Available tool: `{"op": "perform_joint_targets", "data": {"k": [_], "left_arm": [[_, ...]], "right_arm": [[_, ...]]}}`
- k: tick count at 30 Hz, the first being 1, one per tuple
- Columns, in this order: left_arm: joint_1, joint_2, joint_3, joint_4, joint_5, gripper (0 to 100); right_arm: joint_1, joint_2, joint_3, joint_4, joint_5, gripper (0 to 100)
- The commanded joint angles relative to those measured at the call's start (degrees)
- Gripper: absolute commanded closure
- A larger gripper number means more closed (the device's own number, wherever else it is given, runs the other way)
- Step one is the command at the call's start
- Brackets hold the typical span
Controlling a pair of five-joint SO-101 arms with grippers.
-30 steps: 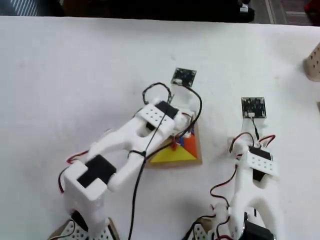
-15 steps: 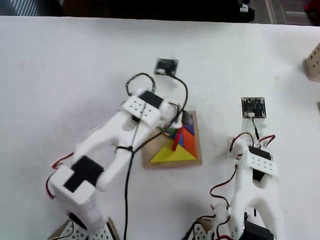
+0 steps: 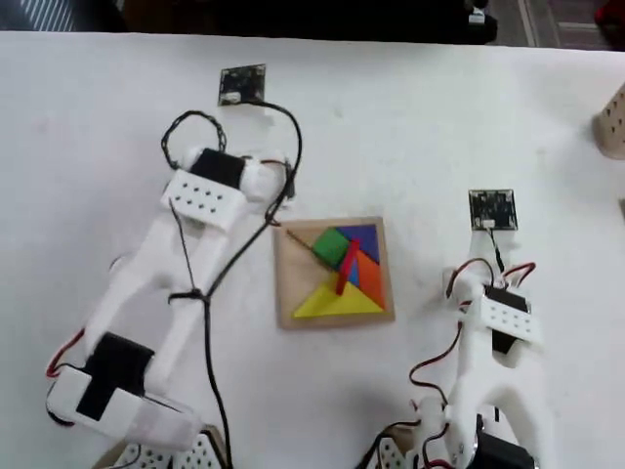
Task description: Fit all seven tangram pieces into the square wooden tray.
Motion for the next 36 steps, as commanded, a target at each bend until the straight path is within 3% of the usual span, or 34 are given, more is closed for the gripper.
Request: {"op": "perform_joint_targets", "data": {"k": [1, 9, 12, 16, 25, 36], "left_arm": [[6.11, -3.82, -0.35, 3.16, -2.37, 98], [24.92, -4.18, 0.09, 4.22, -7.21, 98], [28.35, -4.09, 5.10, -2.46, -7.21, 98], [26.07, -0.40, 12.57, -15.82, -7.21, 98], [20.62, 10.15, 2.37, -3.34, -7.21, 98], [20.18, 5.41, 2.11, -2.99, -7.65, 98]], "right_arm": [[-0.66, -1.45, -2.11, -0.31, -0.53, 98.1], [-0.75, -1.45, -2.11, -0.40, -0.53, 98.1], [-0.75, -1.45, -2.11, -0.40, -0.53, 98.1], [-0.75, -1.45, -2.11, -0.40, -0.53, 98.1], [-0.66, -1.45, -2.11, -0.40, -0.53, 98.1], [-0.75, -1.45, -2.11, -0.31, -0.53, 98.1]]}}
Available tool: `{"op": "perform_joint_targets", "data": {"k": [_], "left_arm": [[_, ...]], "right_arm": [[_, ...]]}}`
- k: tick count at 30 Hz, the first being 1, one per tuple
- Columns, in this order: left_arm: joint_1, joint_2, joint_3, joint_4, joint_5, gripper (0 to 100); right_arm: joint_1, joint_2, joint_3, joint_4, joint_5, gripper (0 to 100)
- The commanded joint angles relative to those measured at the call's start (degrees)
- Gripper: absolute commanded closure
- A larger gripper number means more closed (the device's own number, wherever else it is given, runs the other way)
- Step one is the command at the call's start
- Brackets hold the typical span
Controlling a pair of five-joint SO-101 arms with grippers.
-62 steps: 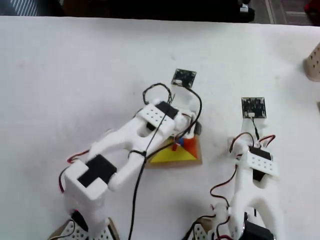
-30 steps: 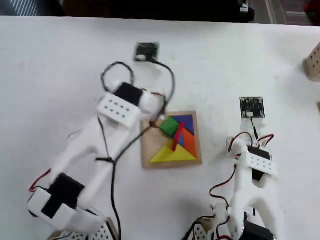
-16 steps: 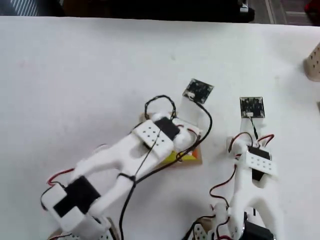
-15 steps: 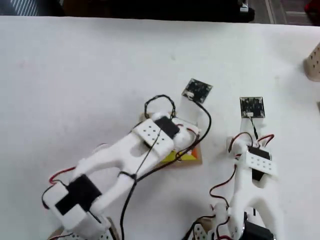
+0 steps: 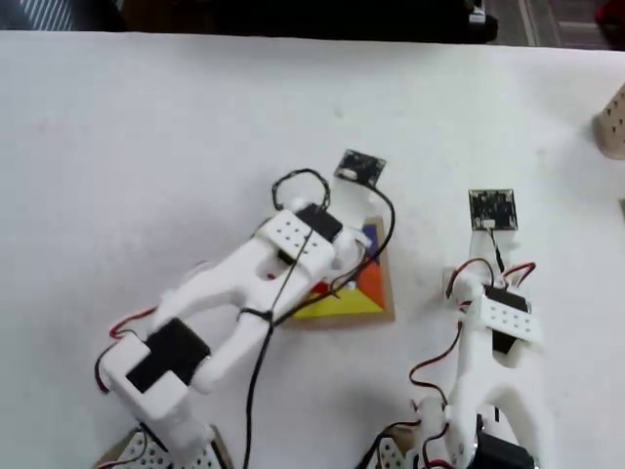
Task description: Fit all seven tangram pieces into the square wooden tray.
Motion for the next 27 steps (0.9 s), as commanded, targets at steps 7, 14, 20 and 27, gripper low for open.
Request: {"op": "perform_joint_targets", "data": {"k": [7, 14, 20, 27], "left_arm": [[6.02, -7.96, -0.70, 2.73, -28.66, 98], [8.84, -7.96, 6.07, 5.80, -43.08, 98], [8.40, -7.87, 8.88, 10.81, -44.75, 98], [0.92, -7.60, 8.70, 10.02, -45.63, 98]], "right_arm": [[-0.75, -1.45, -2.11, -0.31, -0.53, 98.1], [-0.75, -1.45, -2.02, -0.31, -0.53, 98.1], [-0.75, -1.36, -1.93, -0.22, -0.62, 98.1], [-0.84, 3.65, -4.13, -1.27, -0.79, 98.1]]}}
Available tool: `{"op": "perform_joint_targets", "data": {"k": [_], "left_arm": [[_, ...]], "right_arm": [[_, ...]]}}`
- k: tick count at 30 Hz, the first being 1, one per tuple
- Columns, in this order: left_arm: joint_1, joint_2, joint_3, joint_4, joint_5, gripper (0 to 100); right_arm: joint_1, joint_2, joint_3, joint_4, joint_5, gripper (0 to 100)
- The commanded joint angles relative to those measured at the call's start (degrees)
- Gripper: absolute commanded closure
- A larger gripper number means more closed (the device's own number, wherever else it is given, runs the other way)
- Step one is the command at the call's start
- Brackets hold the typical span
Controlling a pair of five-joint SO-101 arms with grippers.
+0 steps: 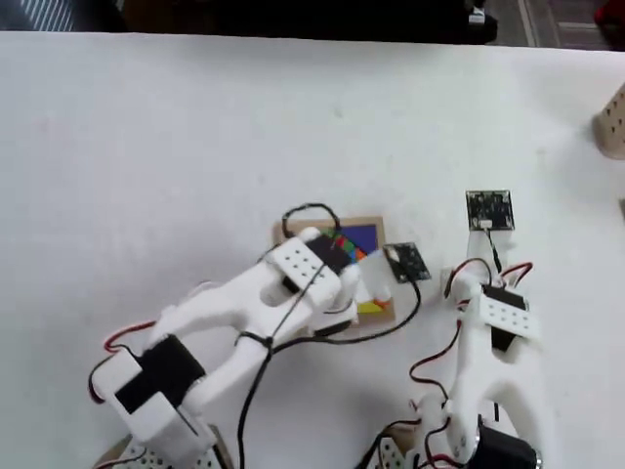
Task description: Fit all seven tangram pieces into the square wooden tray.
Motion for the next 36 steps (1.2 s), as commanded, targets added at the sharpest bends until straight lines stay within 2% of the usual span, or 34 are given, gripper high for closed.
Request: {"op": "perform_joint_targets", "data": {"k": [1, 6, 15, 20, 24, 29, 33, 36], "left_arm": [[-5.67, -2.77, -0.70, -1.32, -4.31, 98], [-9.27, -2.77, -0.88, -4.75, -6.95, 98], [-5.58, -1.80, -0.35, -9.85, -6.33, 98], [-3.74, 5.58, -2.99, -16.09, 3.87, 98], [-3.56, 9.89, -10.55, -13.36, 9.23, 98], [0.57, 10.15, -14.51, -8.97, 12.31, 98], [2.77, 6.29, -15.03, -5.19, 16.26, 98], [0.92, 1.89, -15.03, -5.01, 18.64, 98]], "right_arm": [[-0.48, 1.71, -4.04, -0.84, -0.79, 98.1], [-0.48, 3.03, -4.75, -0.84, -0.88, 98.1], [-1.19, 3.03, -4.75, -0.75, -0.70, 98.1], [-1.36, 3.03, -4.75, -0.75, -0.62, 98.1], [-1.36, 3.03, -4.75, -0.75, -0.62, 98.1], [-1.45, 3.03, -4.75, -0.75, -0.62, 98.1], [-2.07, 3.03, -4.75, -0.84, -0.62, 98.1], [-2.33, 3.03, -4.75, -0.84, -0.62, 98.1]]}}
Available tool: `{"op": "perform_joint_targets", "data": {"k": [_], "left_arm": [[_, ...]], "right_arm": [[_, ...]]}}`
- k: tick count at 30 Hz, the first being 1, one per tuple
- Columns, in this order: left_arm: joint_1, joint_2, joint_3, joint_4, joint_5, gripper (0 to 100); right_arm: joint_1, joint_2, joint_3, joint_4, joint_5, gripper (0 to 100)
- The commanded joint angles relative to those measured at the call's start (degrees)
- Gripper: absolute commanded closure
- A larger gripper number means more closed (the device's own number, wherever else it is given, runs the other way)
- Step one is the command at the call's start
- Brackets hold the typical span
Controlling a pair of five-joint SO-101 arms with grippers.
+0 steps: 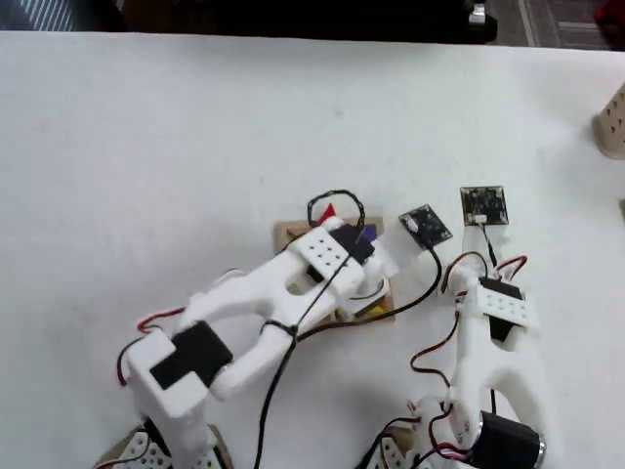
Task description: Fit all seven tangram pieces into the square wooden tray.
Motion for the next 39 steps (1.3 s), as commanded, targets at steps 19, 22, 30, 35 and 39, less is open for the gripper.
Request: {"op": "perform_joint_targets", "data": {"k": [19, 22, 30, 35, 39], "left_arm": [[-19.47, 7.78, -16.18, -9.85, 5.36, 98], [-20.35, 8.48, -16.97, -6.33, 9.41, 98], [-19.30, 8.75, -11.69, -1.93, 22.68, 98], [-17.54, 8.48, -9.85, 1.93, 25.76, 98], [-14.55, 8.75, -9.85, 2.90, 25.76, 98]], "right_arm": [[-0.66, -0.31, -2.46, -0.92, -0.53, 98.1], [-0.66, -0.31, -2.46, -0.92, -0.53, 98.1], [-0.57, -0.31, -2.46, -0.92, -0.53, 98.1], [-0.57, -0.31, -2.46, -0.92, -0.53, 98.1], [-0.57, -0.31, -2.46, -0.92, -0.53, 98.1]]}}
